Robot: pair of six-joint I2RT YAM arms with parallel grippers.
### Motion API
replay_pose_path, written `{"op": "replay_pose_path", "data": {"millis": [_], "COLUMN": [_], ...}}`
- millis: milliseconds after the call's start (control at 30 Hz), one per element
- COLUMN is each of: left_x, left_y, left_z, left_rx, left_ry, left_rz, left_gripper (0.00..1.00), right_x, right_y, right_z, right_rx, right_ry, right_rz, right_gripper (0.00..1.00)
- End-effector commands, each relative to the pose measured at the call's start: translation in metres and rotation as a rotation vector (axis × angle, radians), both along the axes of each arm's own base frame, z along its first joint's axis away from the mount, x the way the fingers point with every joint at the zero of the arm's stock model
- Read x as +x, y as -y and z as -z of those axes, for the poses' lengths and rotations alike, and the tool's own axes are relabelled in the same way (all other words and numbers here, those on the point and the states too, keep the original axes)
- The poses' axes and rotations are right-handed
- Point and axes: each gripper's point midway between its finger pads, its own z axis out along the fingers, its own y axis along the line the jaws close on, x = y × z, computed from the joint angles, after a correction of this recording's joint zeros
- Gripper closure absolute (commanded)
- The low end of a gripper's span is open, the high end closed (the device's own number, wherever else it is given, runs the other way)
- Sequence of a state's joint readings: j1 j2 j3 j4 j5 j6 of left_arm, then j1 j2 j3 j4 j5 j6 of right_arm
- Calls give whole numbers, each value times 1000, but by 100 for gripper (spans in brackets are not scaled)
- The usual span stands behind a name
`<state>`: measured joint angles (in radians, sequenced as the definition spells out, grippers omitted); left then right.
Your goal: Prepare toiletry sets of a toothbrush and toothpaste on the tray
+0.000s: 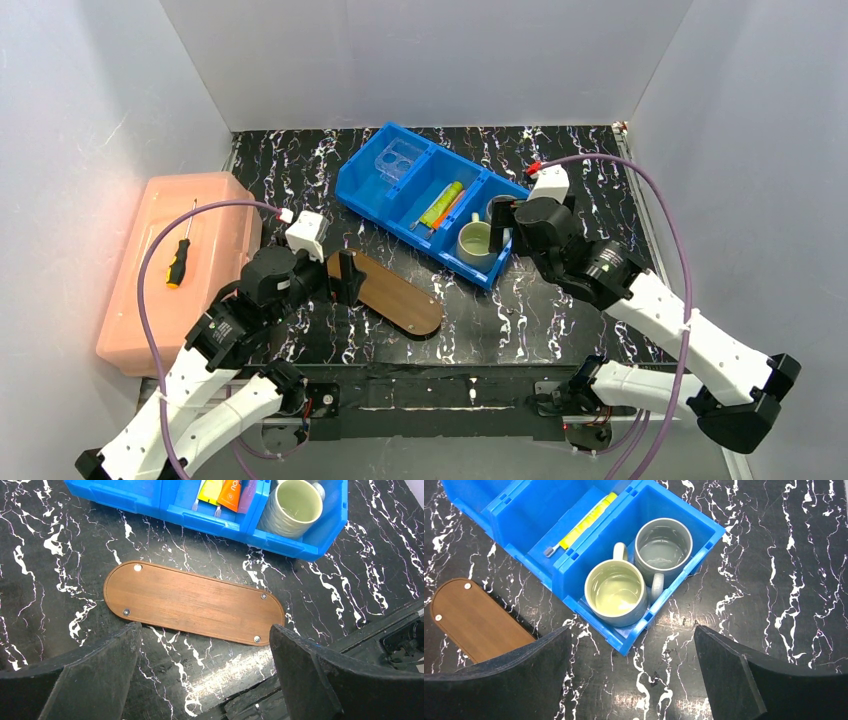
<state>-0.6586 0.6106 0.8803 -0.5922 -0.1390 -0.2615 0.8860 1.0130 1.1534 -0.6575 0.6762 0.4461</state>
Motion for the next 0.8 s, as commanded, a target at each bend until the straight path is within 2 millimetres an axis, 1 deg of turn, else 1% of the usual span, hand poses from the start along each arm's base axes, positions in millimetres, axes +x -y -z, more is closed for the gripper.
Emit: {"op": "replay_pose_path", "data": {"millis": [0, 233, 367, 433, 633, 767], "left_x": [-2, -2, -2, -2, -1, -2], "left_y": [-5, -10, -12, -14, -15, -13], "left_z": [-3, -6, -7, -6, -5, -6], "left_rx": [13, 11, 13, 16, 18, 13], "left_ry": [14, 31, 36, 36, 33, 29], "left_rz": [-9, -27, -38, -44, -59, -44], "left_gripper": [1, 1, 1, 1, 1, 1], "right_x": [7, 17, 25, 30, 43, 52], "right_y": [3, -3, -13, -21, -41, -57], "right_z": [-20, -14, -8, -6, 2, 12], "right_rx": [17, -12, -18, -4, 59, 105], "right_ry": [35, -2, -34, -45, -60, -71], "right_rz": [56, 107, 133, 138, 164, 174], "right_gripper": [0, 0, 0, 4, 10, 14]}}
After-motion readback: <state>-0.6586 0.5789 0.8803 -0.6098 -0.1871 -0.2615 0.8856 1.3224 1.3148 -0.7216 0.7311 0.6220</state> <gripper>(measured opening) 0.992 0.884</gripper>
